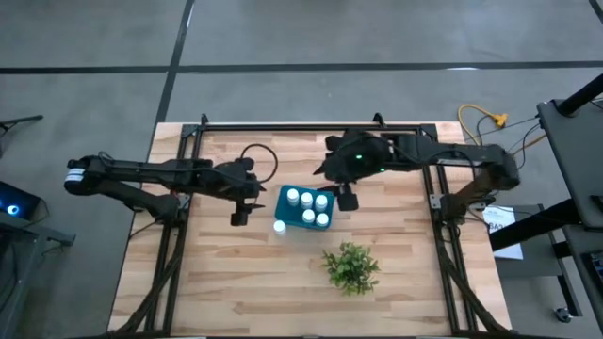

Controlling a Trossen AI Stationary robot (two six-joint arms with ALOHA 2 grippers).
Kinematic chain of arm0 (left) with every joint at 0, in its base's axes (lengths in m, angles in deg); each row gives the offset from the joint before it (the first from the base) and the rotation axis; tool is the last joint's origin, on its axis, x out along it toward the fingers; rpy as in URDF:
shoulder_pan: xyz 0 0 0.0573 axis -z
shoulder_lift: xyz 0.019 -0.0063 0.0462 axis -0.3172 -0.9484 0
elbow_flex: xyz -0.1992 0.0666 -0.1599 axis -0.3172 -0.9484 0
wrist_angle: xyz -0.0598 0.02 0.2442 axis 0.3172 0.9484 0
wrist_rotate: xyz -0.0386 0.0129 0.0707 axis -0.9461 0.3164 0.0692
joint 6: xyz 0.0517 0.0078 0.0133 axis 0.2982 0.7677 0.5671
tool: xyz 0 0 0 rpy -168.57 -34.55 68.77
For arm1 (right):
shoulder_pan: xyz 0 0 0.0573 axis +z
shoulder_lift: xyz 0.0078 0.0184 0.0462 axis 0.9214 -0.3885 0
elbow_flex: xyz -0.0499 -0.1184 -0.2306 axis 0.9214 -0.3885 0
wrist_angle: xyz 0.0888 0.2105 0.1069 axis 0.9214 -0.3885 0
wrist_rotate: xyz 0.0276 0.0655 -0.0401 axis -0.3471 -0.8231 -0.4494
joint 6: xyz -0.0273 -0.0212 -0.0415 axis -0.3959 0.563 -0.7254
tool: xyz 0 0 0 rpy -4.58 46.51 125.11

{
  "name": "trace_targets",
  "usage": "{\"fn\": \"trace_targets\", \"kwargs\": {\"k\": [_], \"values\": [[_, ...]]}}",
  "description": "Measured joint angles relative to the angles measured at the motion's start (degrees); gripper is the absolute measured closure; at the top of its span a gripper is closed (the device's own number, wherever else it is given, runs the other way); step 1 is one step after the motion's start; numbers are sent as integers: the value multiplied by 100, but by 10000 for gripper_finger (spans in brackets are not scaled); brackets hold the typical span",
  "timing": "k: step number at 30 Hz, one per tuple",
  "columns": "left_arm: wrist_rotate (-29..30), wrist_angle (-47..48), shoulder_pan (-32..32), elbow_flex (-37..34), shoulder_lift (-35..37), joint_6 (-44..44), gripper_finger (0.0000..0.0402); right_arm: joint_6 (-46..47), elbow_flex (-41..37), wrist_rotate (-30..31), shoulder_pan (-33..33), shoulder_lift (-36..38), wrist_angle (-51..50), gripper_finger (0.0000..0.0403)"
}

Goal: Pick and place pill bottles into a basket
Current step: Put the white pill bottle in the blue bin

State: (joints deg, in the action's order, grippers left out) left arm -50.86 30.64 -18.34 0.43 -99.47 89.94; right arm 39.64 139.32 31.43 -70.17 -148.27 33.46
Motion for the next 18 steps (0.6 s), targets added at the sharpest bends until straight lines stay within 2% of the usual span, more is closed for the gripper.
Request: {"fn": "trace_targets", "kwargs": {"k": [4,12,18], "values": [[2,-278,44,19,109,101,195,-41,-1014,-3,-100,656,941,224],[-132,-606,208,-95,809,287,195,-24,-2998,-93,-138,2060,2734,278],[-293,-952,304,-445,1178,310,195,323,-4198,-625,-177,2979,3318,334]]}}
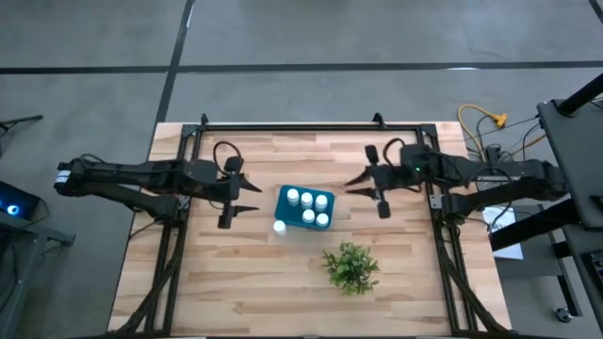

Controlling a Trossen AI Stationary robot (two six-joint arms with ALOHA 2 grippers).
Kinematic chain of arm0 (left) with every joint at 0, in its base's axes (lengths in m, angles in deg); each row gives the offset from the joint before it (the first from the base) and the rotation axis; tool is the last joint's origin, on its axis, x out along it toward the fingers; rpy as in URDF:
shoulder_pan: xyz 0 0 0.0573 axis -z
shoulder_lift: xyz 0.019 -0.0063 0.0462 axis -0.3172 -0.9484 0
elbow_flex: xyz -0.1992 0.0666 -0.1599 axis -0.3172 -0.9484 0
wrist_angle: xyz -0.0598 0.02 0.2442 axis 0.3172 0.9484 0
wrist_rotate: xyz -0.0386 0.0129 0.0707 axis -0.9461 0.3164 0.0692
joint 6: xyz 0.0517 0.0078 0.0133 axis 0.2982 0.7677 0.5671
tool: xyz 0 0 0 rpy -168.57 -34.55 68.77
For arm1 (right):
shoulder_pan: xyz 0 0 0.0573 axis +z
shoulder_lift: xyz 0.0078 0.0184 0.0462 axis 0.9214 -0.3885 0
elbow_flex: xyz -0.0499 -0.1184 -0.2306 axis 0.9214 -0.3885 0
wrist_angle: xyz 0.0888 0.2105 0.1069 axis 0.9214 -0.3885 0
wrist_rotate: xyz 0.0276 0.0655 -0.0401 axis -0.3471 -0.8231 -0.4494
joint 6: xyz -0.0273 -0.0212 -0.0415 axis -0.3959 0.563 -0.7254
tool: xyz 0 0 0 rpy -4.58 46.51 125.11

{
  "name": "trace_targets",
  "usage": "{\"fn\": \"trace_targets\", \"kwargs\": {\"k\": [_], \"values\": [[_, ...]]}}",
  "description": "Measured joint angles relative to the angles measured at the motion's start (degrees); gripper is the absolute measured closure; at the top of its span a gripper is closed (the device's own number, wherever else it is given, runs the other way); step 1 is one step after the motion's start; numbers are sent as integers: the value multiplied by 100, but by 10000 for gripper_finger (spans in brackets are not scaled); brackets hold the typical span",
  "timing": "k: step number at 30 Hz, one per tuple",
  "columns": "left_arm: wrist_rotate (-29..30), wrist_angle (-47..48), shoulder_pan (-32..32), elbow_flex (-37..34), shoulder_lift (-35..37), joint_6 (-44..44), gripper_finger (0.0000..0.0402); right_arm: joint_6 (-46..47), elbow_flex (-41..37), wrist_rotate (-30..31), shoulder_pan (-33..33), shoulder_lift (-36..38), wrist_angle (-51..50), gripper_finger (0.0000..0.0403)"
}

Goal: Pick and place pill bottles into a basket
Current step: Put the white pill bottle in the blue bin

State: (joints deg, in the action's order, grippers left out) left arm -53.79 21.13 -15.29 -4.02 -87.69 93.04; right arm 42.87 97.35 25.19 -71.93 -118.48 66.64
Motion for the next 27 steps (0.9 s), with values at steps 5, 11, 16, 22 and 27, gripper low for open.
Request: {"fn": "trace_targets", "kwargs": {"k": [5,11,16,22,27], "values": [[4,-245,-2,-271,164,27,195,261,-759,-61,0,654,168,380],[4,-329,-2,-485,319,28,195,187,-1732,0,-2,1466,722,394],[7,-335,-4,-485,353,15,195,367,-2553,5,-17,2037,1182,394],[20,-332,-4,-485,220,-19,195,557,-3509,8,-15,2726,1833,394],[20,-306,-4,-485,-5,-33,195,650,-4022,8,-15,3318,1937,394]]}}
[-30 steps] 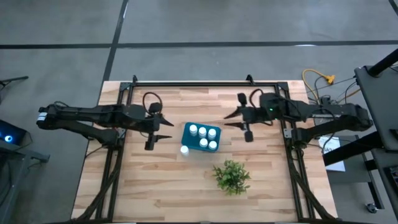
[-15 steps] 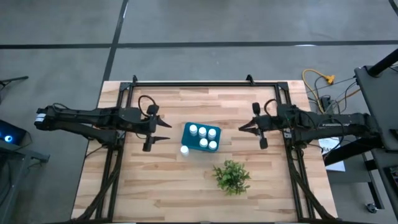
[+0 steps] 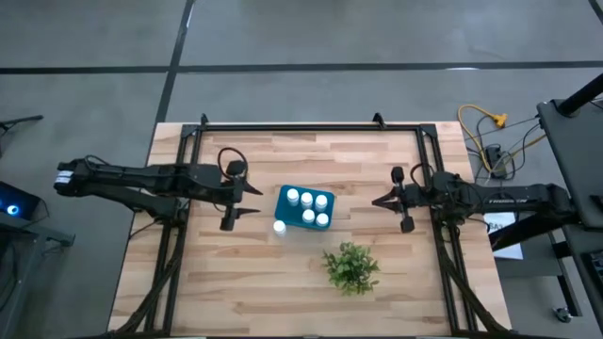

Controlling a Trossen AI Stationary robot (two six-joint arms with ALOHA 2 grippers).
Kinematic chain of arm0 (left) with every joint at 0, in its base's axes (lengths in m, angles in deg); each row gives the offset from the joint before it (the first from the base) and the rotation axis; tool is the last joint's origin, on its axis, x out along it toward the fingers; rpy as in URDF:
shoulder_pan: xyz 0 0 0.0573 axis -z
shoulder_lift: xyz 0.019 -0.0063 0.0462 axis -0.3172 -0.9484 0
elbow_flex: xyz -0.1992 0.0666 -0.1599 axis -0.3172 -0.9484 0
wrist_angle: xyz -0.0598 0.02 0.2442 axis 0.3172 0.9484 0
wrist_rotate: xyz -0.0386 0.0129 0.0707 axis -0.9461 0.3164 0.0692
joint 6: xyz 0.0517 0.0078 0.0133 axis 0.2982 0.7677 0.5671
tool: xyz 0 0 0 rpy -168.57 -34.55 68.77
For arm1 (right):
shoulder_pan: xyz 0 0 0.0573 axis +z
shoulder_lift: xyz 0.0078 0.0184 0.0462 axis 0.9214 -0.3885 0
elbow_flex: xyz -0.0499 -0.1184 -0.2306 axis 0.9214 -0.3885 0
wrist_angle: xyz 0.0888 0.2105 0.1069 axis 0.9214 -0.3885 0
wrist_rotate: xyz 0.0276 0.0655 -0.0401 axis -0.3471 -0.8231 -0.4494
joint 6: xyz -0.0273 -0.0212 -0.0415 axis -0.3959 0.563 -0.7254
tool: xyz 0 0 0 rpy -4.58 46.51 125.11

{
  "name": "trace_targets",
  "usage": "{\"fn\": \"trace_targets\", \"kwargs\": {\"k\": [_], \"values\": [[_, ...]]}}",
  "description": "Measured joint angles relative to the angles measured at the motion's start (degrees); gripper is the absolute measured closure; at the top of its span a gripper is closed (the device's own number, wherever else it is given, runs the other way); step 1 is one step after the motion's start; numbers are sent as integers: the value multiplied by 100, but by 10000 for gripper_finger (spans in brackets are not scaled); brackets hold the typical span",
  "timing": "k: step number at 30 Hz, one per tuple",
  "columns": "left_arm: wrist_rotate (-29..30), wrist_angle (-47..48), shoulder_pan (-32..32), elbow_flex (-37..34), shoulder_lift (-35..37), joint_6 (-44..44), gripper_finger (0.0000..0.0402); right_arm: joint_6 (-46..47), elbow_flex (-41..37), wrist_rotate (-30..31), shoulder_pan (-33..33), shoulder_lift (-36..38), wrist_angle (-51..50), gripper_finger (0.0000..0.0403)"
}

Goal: Pick and place pill bottles into a basket
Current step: Put the white pill bottle in the blue bin

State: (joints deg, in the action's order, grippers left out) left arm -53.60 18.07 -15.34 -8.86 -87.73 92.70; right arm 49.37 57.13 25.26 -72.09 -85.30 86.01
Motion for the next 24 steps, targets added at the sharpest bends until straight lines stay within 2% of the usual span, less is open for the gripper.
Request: {"fn": "trace_targets", "kwargs": {"k": [7,14,24], "values": [[-43,57,43,229,-580,-117,195,147,-194,2,2,573,-403,394],[-279,109,128,655,-1132,37,195,152,-135,145,7,760,-1092,394],[-395,1055,160,1550,-2027,132,195,148,-134,258,6,794,-1219,394]]}}
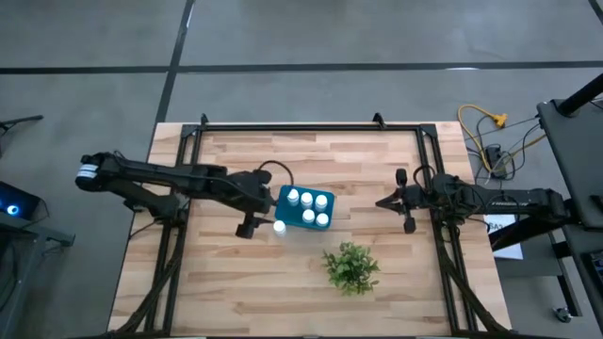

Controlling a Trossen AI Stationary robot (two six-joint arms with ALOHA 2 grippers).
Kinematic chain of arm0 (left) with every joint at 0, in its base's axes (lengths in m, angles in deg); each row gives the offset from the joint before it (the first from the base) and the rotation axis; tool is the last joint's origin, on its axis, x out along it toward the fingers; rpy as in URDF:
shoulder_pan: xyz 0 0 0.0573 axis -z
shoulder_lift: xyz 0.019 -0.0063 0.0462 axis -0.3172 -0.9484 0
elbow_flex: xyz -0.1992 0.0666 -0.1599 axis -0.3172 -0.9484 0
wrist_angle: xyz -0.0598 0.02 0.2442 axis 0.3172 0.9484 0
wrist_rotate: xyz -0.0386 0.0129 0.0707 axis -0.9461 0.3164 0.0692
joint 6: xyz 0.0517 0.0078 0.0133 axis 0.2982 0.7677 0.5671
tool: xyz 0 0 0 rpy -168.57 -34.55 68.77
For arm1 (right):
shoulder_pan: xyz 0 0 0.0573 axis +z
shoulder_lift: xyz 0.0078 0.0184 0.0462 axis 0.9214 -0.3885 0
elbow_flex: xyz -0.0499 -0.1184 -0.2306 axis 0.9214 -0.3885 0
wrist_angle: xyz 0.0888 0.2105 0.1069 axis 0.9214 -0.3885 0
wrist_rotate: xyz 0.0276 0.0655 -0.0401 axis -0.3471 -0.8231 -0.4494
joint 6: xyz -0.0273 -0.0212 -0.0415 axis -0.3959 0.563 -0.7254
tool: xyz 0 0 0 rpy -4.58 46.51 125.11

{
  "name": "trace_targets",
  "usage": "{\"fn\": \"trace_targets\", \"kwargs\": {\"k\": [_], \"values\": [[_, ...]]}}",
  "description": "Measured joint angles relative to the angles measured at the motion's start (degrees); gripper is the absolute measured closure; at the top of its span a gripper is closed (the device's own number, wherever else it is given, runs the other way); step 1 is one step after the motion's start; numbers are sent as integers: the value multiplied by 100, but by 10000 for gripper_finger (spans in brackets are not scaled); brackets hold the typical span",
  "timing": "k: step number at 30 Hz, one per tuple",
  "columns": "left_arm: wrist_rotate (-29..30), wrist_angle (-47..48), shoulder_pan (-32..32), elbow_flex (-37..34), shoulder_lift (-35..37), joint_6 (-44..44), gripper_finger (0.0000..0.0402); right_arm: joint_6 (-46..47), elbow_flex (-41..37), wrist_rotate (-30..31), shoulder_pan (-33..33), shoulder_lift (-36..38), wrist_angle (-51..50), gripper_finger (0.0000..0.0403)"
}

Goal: Pick and place pill bottles into a basket
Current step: Put the white pill bottle in the blue bin

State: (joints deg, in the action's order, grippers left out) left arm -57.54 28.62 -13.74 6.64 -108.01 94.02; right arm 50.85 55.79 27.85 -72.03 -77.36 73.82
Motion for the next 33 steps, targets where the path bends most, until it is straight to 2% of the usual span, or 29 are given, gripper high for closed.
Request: {"fn": "trace_targets", "kwargs": {"k": [3,9,13,17,22,25,29,33], "values": [[-55,320,39,177,-331,-125,195,4,4,201,-4,0,-105,394],[0,807,207,540,-1100,-250,195,84,5,224,-6,-13,-215,394],[429,1241,361,872,-1602,-297,195,153,6,350,-4,-13,-215,394],[526,1387,523,1109,-1975,-379,195,153,6,360,-4,-13,-233,394],[1326,1869,661,1364,-2179,-603,195,153,6,358,-4,-13,-239,394],[1487,1774,657,1406,-2121,-1132,195,205,6,364,-2,-13,-238,394],[1520,1714,647,1524,-1963,-2335,195,383,6,423,-1,-13,-243,394],[1458,1706,647,1688,-1893,-4192,195,430,6,518,-2,-13,-238,394]]}}
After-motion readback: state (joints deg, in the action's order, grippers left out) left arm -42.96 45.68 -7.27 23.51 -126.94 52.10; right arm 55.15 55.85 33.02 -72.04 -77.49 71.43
